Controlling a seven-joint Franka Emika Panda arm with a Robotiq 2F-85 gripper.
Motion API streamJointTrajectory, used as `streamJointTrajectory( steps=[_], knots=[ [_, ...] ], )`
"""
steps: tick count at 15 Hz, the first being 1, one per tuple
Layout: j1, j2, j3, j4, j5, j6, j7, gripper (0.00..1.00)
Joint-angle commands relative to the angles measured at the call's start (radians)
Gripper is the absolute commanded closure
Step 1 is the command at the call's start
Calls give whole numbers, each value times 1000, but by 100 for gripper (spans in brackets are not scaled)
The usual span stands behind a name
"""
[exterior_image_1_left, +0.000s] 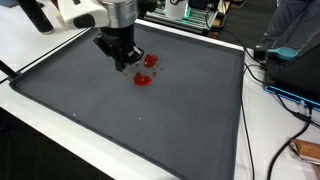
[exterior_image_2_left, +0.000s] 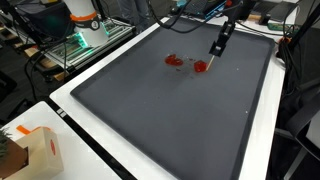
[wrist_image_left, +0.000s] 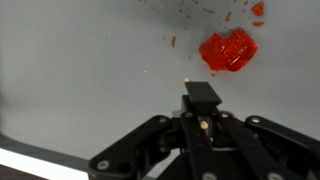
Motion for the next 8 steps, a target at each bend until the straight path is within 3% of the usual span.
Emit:
streamJointTrajectory(
  steps=[1, 8],
  knots=[
    [-46, -67, 36, -81, 75, 31, -79, 97],
    [-83, -137, 64, -150, 163, 55, -192, 97]
  ],
)
